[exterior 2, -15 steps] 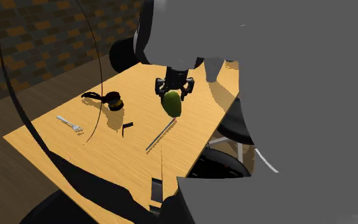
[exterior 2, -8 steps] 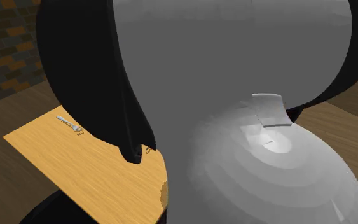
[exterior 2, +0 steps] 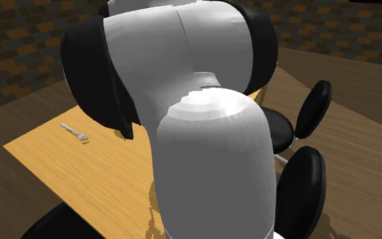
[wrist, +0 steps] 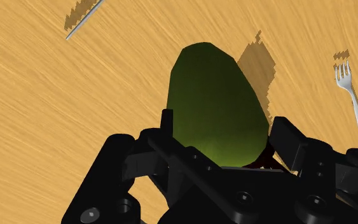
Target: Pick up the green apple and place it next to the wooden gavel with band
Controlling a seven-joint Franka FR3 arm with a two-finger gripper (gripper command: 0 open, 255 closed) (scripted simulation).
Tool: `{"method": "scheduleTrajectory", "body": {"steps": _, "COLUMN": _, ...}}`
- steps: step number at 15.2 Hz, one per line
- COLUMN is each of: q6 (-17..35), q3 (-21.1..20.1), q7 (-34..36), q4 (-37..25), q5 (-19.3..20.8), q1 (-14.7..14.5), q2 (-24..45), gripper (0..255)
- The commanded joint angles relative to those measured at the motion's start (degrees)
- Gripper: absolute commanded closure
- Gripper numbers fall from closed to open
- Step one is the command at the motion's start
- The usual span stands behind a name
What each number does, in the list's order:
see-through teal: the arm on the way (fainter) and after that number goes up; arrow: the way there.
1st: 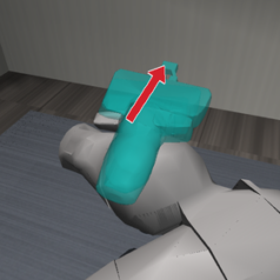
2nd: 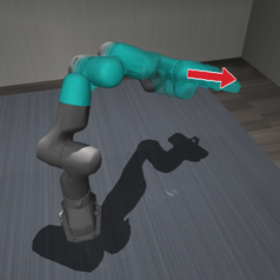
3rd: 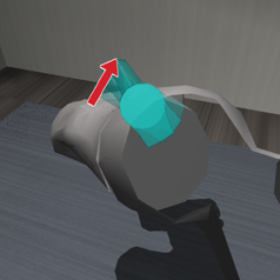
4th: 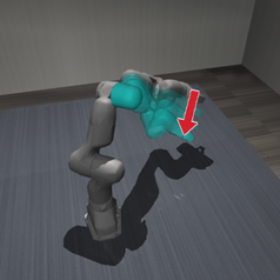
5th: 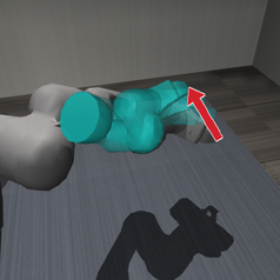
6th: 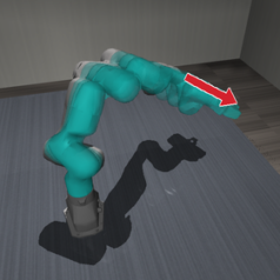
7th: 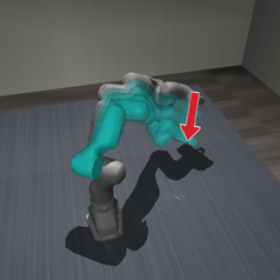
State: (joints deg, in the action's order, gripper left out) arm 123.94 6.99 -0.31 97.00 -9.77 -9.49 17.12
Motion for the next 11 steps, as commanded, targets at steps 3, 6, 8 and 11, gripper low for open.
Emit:
{"method": "scheduleTrajectory", "body": {"steps": 3, "q6": -3.40, "q3": -0.86, "q7": 3.19, "q4": -11.43, "q5": 0.26, "q1": -1.34, "q2": 7.74, "gripper": 255}}
{"method": "scheduleTrajectory", "body": {"steps": 6, "q6": -7.27, "q3": -1.37, "q7": 5.53, "q4": -22.68, "q5": 0.49, "q1": -2.15, "q2": 14.92, "gripper": 255}}
{"method": "scheduleTrajectory", "body": {"steps": 8, "q6": -10.53, "q3": -1.66, "q7": 7.04, "q4": -31.44, "q5": 0.65, "q1": -2.54, "q2": 20.29, "gripper": 255}}
{"method": "scheduleTrajectory", "body": {"steps": 11, "q6": -8.32, "q3": -1.71, "q7": 6.78, "q4": -29.35, "q5": 0.54, "q1": -2.61, "q2": 20.43, "gripper": 255}}
